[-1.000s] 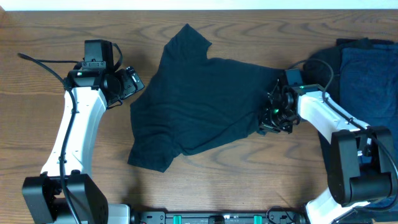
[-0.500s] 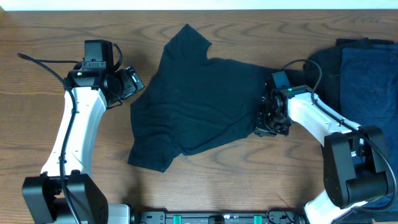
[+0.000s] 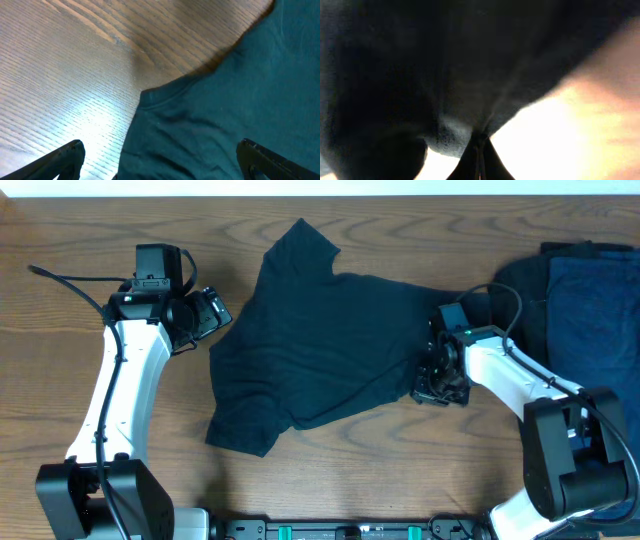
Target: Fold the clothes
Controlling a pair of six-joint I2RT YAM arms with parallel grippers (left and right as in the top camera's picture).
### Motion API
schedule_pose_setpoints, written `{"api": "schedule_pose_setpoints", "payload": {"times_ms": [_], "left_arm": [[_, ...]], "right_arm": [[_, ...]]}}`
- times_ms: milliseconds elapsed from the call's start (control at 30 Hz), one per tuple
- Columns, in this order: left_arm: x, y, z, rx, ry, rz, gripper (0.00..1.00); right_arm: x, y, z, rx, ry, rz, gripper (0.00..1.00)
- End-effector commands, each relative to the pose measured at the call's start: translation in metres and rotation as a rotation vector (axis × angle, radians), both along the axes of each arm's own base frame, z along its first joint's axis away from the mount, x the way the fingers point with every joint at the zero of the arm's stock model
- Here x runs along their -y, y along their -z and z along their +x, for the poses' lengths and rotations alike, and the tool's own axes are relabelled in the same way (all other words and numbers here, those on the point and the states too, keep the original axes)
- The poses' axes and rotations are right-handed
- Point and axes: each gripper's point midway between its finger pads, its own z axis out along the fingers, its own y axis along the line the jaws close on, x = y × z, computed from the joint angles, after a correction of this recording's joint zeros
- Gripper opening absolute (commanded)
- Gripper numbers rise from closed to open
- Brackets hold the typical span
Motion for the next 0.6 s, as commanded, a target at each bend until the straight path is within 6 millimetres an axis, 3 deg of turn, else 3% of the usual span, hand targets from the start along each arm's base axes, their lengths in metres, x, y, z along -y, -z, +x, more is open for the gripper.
{"api": "schedule_pose_setpoints", "payload": {"times_ms": [0,200,567], "left_arm": [[0.0,0.002,0.0,-0.008,0.005,-0.001,0.98],[0.0,0.002,0.0,-0.008,0.005,-0.001,0.98],[0.0,0.002,0.0,-0.008,0.005,-0.001,0.98]], "right_arm": [[0.007,-0.008,0.005,-0.002,0.06,0.021,0.01],[0.006,-0.022,0.015,0.056,0.078,0.063,0.01],[0.003,-0.022,0.025,0.097,0.083,0.072,0.01]]}}
